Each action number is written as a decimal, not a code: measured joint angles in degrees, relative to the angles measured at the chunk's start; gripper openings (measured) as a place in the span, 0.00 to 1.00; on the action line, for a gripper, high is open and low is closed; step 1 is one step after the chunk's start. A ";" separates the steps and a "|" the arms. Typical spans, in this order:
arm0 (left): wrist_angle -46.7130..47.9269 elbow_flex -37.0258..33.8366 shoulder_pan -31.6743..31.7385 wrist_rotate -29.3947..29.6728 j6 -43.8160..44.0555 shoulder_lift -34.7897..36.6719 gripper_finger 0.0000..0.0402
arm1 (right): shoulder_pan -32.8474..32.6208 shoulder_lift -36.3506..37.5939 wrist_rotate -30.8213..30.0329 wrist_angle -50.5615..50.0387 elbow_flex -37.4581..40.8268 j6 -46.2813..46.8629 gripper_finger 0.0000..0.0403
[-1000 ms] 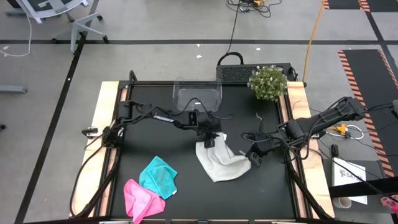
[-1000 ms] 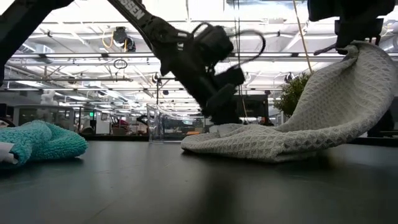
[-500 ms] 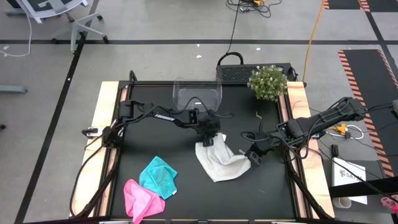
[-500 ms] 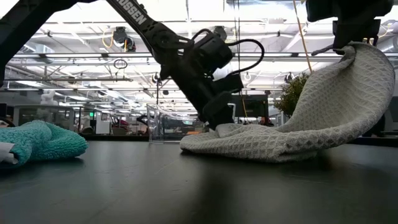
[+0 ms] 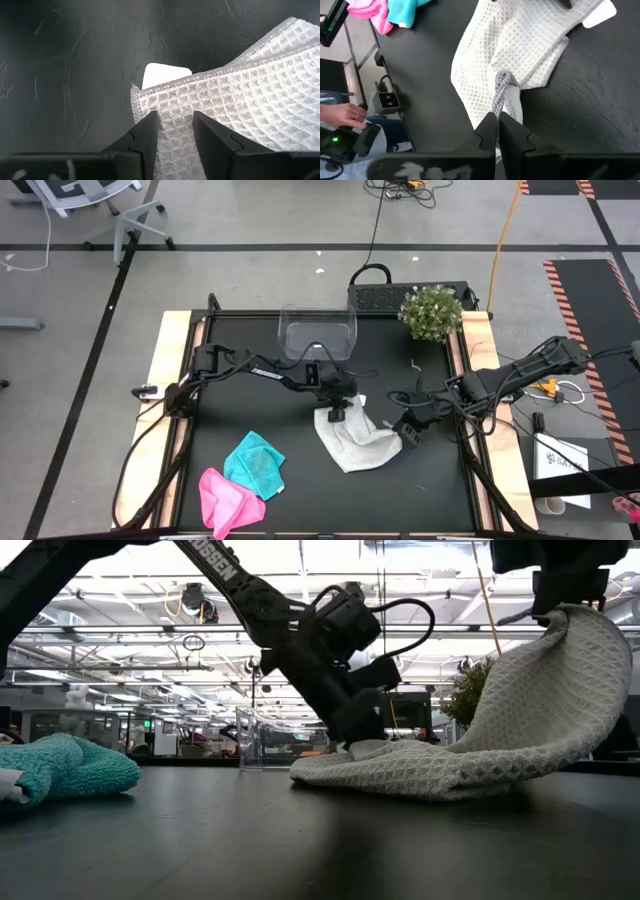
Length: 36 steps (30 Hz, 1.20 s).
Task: Fold microfiber towels
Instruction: Fold the white microfiber towel
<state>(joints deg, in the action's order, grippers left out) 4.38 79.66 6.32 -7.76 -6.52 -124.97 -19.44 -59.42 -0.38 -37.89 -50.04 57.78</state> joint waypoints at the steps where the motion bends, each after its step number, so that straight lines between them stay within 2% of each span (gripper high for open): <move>1: 0.15 0.00 0.01 0.18 -0.14 0.00 0.32 | 0.00 0.02 0.00 0.13 0.00 0.00 0.00; 5: -0.02 -0.06 -0.04 3.59 -2.63 0.55 0.32 | 0.00 0.00 0.00 0.29 0.00 -0.12 0.00; 14: 2.57 0.66 0.78 6.45 -2.64 0.52 0.31 | 0.00 0.02 0.02 0.35 0.00 -0.24 0.00; 17: 3.13 0.66 0.79 7.02 -3.08 0.57 0.25 | 0.00 0.01 0.02 0.33 0.00 -0.39 0.00; 22: 2.95 0.61 0.62 6.59 -2.95 0.57 0.03 | 0.00 0.01 0.02 0.33 0.00 -0.42 0.00; 25: 4.33 2.16 0.68 5.70 -1.54 0.47 0.03 | 0.00 0.00 0.02 0.33 0.00 -0.42 0.00; 29: 11.95 7.55 0.68 5.81 -0.42 0.15 0.01 | 0.00 0.02 0.02 0.33 0.00 -1.61 0.00; 36: 32.41 21.21 0.68 11.44 -0.83 0.24 0.01 | 0.01 0.02 -1.27 0.34 0.00 -3.63 0.00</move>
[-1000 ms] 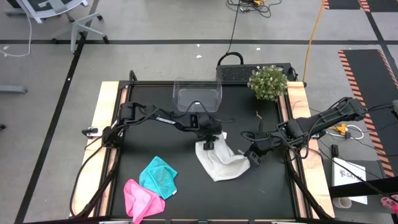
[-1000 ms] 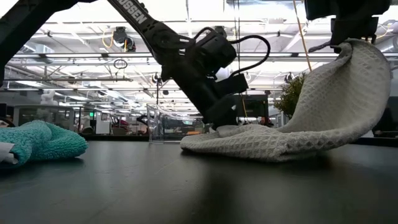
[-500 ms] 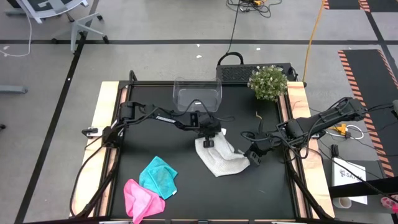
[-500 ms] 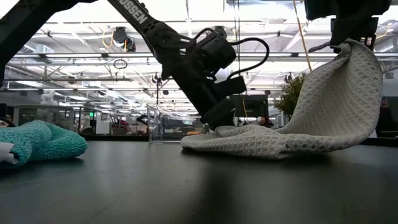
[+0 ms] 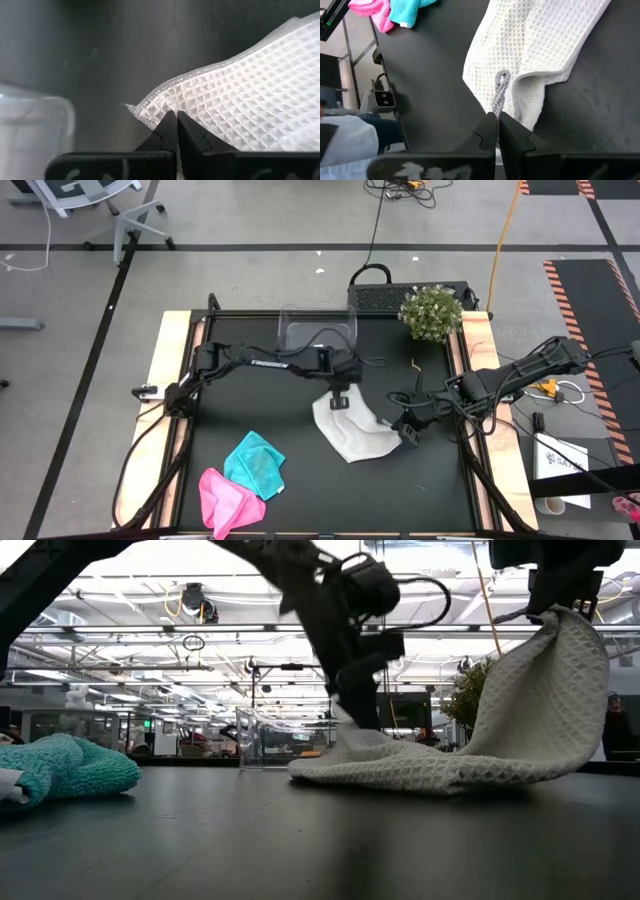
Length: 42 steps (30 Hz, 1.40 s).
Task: Fold microfiber towels
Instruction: Fold the white microfiber towel
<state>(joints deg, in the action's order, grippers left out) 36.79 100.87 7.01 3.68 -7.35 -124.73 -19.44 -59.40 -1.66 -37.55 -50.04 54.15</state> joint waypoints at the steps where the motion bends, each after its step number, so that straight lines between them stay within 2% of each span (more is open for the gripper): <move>1: 2.22 1.90 0.00 0.61 0.00 0.00 0.01 | 0.02 0.00 -0.06 -0.02 0.00 -0.03 0.00; 6: 13.87 12.18 0.00 4.35 -0.45 0.02 0.00 | 0.47 0.00 -1.74 -0.02 0.00 -1.91 0.00; 11: 22.30 22.18 0.04 7.38 -0.46 0.07 0.00 | 4.17 0.60 -7.41 0.06 0.00 -6.95 0.00; 15: 32.81 29.88 0.00 14.61 -0.35 0.45 0.00 | 8.79 3.02 -8.03 1.62 0.00 -12.04 0.00; 18: 40.26 31.33 0.00 19.78 2.48 3.21 0.00 | 11.26 5.72 -7.64 3.95 0.00 -17.16 0.00; 23: 45.51 27.73 -0.07 23.47 9.23 11.65 0.00 | 14.59 10.75 -7.42 6.70 0.00 -24.79 0.00; 29: 45.27 17.46 -0.80 28.05 19.80 24.67 0.00 | 20.07 15.22 -7.33 2.14 -1.93 -32.29 0.00; 32: 41.76 10.55 -2.69 29.60 24.85 29.69 0.00 | 24.55 15.55 -7.29 -0.76 -6.58 -37.67 0.00; 37: 33.60 0.69 -5.55 31.70 27.00 34.11 0.00 | 31.32 13.13 -7.01 -1.91 -17.73 -48.39 0.00; 42: 28.00 0.57 -5.04 32.95 22.40 34.82 0.00 | 36.34 7.21 -2.69 -4.33 -28.64 -54.55 0.00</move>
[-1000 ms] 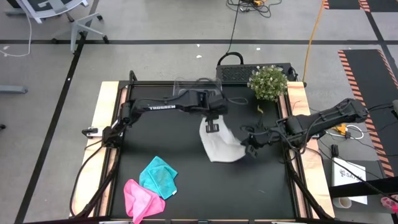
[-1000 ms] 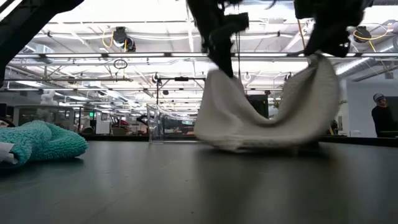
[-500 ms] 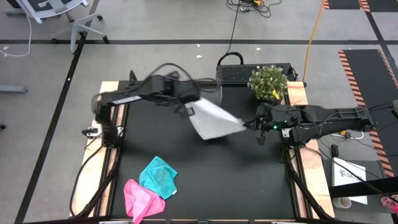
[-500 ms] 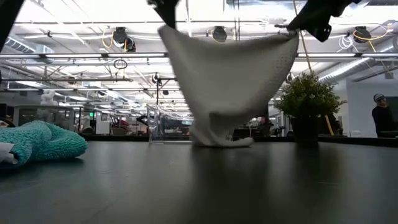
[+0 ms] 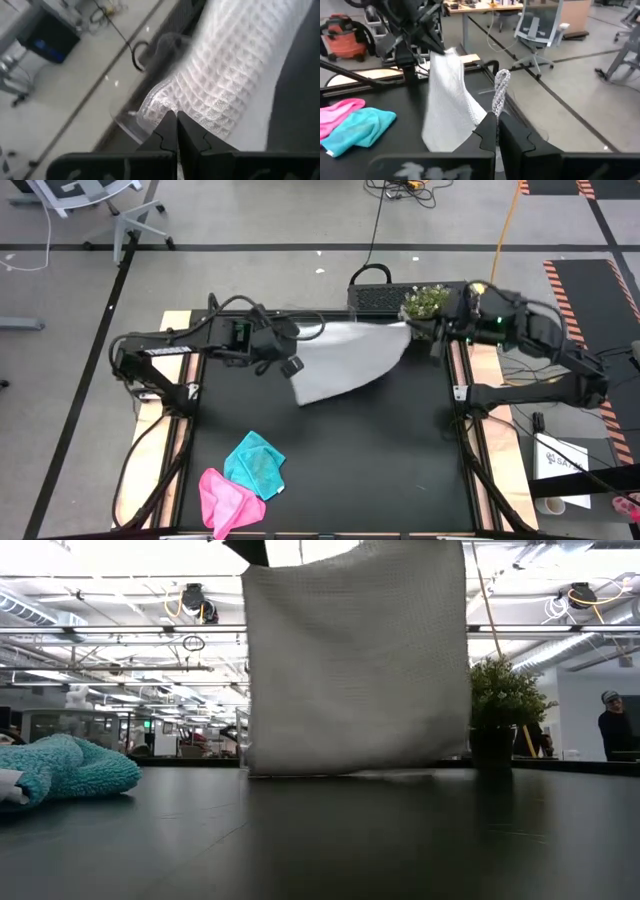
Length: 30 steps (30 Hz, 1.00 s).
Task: Fold microfiber towels
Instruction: Fold the white microfiber towel
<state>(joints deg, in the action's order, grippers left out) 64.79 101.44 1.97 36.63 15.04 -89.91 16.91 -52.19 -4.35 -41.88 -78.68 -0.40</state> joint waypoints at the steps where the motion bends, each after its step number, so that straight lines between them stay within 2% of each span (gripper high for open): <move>1: -0.99 0.76 0.39 0.90 -1.79 0.01 0.00 | 0.75 -1.36 0.18 -1.26 -1.64 -0.89 0.00; 4: -1.56 4.03 2.35 3.01 -7.51 0.09 0.00 | 2.78 -5.52 0.18 -4.36 -4.73 -3.28 0.00; 10: -1.63 9.29 8.27 2.30 -15.27 0.13 0.00 | 7.52 -11.78 0.17 -5.18 -5.17 -8.04 0.00; 16: -1.57 10.50 13.17 -2.55 -17.11 0.13 0.00 | 14.30 -14.56 1.96 -5.97 -5.94 -12.23 0.00; 23: -3.23 10.52 14.41 -4.96 -17.41 0.07 0.00 | 21.85 -14.81 3.88 -10.20 -13.67 -17.03 0.00; 30: -7.06 10.54 14.36 -8.47 -17.55 -0.63 0.00 | 23.54 -14.70 4.62 -14.85 -17.59 -19.61 0.00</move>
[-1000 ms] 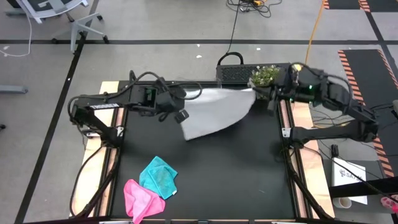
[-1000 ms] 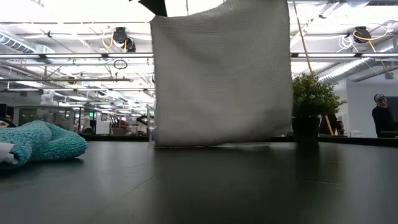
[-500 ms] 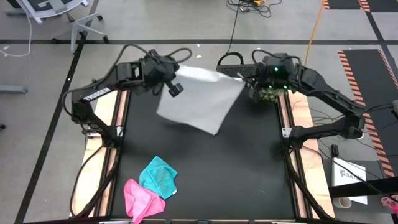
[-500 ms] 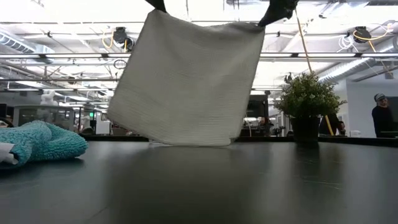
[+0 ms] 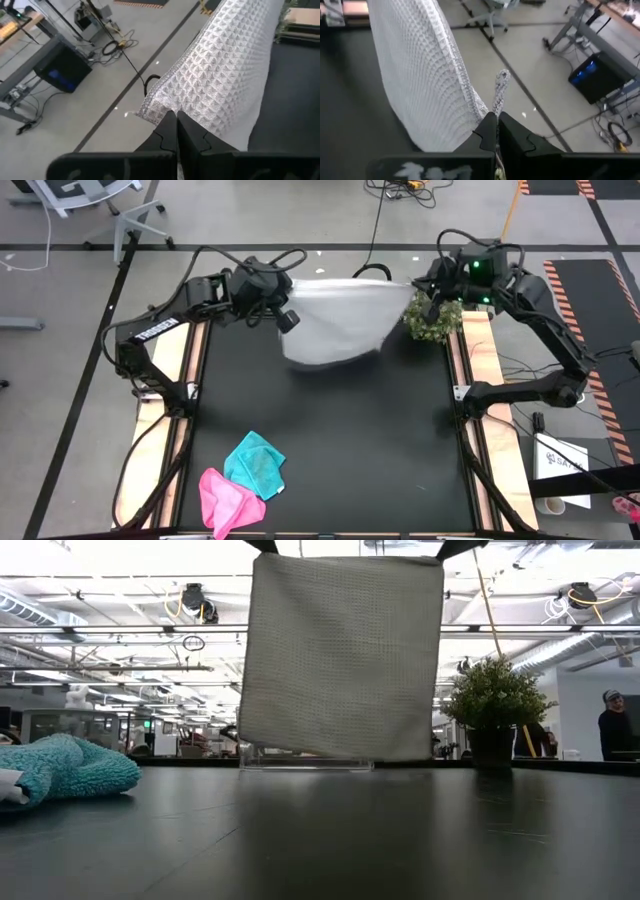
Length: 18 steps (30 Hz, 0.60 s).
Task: Fold microfiber towels
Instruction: Fold the white microfiber towel
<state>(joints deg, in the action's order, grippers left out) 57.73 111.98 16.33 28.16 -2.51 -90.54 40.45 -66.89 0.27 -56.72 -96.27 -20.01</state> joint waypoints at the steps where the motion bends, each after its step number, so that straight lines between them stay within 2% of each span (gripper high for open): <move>1: 0.10 0.02 -0.22 -0.02 0.27 -0.40 0.00 | 0.00 -0.04 -0.04 -1.34 0.02 0.04 0.00; 10: 1.68 -5.72 -3.99 -3.97 5.77 -1.98 0.00 | -3.52 0.36 -0.40 -8.84 5.80 5.99 0.00; 18: 8.68 -10.62 -10.24 -3.89 16.85 -1.92 0.00 | -16.35 2.26 0.00 -8.71 18.46 18.78 0.00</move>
<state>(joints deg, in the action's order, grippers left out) 66.40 101.37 6.09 24.27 14.34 -92.46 24.09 -64.64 0.27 -65.43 -77.81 -1.23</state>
